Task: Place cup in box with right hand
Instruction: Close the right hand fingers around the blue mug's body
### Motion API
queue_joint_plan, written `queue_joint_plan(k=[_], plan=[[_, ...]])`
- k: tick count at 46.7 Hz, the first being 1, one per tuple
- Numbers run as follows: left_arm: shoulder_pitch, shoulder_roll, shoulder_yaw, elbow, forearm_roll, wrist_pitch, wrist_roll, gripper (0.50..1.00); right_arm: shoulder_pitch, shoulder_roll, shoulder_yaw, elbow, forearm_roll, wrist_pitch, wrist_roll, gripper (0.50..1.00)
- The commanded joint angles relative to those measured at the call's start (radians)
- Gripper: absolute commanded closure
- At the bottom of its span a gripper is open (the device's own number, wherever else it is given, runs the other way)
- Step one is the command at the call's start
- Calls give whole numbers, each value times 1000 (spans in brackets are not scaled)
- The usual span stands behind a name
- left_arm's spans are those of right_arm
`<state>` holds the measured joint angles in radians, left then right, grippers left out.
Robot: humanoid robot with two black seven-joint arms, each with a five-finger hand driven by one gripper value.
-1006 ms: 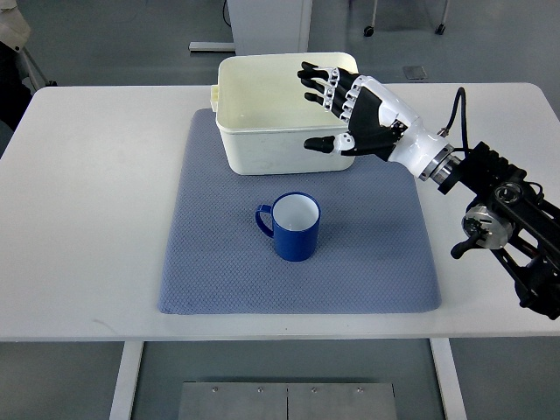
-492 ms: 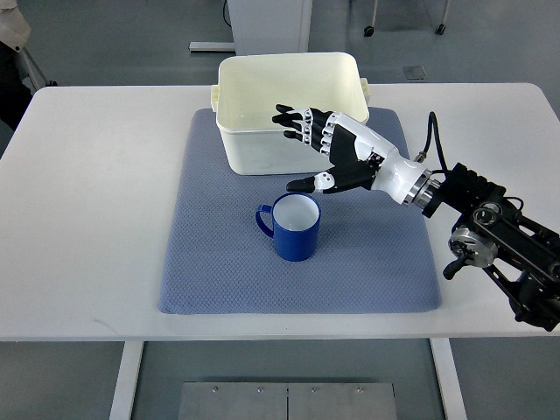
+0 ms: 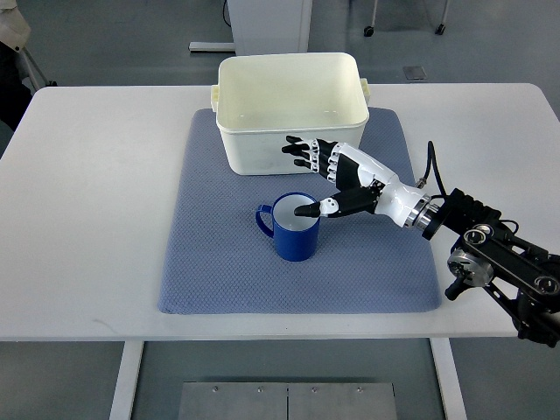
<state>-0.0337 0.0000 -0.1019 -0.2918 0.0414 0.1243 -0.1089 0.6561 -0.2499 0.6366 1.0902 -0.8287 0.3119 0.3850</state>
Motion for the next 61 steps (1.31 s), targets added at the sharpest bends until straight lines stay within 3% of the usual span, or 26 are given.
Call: queue_joint_plan(k=[1, 16, 34, 61], plan=[[0, 0, 1, 0, 0, 0, 0, 500, -7, 1, -5, 0, -3, -2, 3, 500], [0, 0, -1, 0, 0, 0, 0, 500, -26, 20, -12, -26, -21, -19, 6, 500], [0, 0, -1, 0, 0, 0, 0, 500, -26, 41, -67, -81, -23, -28, 60, 502], [0, 0, -1, 0, 0, 0, 0, 500, -30, 60, -100, -113, -24, -54, 64, 502]])
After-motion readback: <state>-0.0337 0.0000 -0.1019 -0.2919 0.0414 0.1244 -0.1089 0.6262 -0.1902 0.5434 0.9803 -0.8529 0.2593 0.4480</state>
